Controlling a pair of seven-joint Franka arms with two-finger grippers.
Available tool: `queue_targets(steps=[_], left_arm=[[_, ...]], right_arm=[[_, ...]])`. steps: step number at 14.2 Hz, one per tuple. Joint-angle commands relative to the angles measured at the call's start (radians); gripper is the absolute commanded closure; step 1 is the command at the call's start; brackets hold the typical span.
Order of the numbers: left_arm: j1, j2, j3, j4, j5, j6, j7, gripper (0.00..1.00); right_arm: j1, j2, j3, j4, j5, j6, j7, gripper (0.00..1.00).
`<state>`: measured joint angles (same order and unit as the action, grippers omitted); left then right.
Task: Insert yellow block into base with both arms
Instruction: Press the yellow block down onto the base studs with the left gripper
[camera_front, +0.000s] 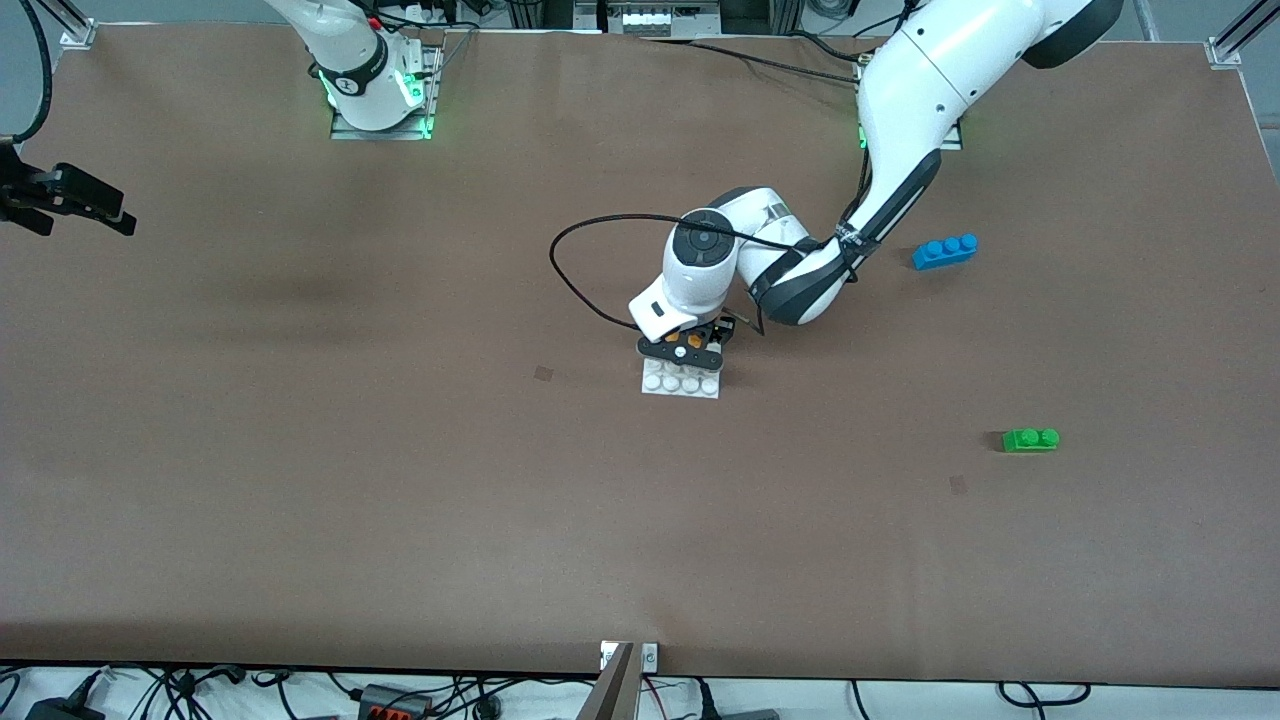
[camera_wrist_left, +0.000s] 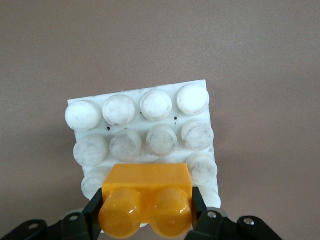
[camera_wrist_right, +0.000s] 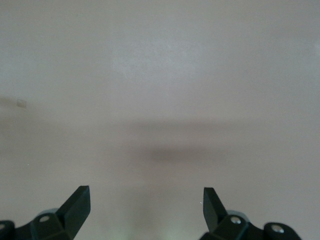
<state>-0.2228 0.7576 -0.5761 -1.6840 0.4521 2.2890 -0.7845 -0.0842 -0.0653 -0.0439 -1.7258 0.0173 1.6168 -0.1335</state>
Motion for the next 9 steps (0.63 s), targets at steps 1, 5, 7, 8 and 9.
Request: queue_targets(steps=[1, 5, 7, 8, 9], left_arm=[[0.003, 0.009, -0.01, -0.003, 0.031, 0.0, -0.027, 0.43], [0.003, 0.02, -0.008, -0.003, 0.031, 0.0, -0.029, 0.43], [0.003, 0.02, -0.01, -0.003, 0.033, -0.002, -0.032, 0.43], [0.005, 0.019, -0.01, -0.003, 0.031, -0.005, -0.032, 0.43], [0.007, 0.017, -0.01, -0.003, 0.031, -0.008, -0.032, 0.43]], right_arm=[[0.008, 0.001, 0.006, 0.022, -0.011, -0.025, 0.005, 0.0], [0.017, 0.001, 0.007, 0.023, -0.011, -0.025, 0.006, 0.0], [0.018, 0.001, 0.007, 0.023, -0.011, -0.023, 0.006, 0.0], [0.018, 0.001, 0.007, 0.023, -0.011, -0.023, 0.006, 0.0], [0.018, 0.001, 0.007, 0.023, -0.011, -0.023, 0.006, 0.0]])
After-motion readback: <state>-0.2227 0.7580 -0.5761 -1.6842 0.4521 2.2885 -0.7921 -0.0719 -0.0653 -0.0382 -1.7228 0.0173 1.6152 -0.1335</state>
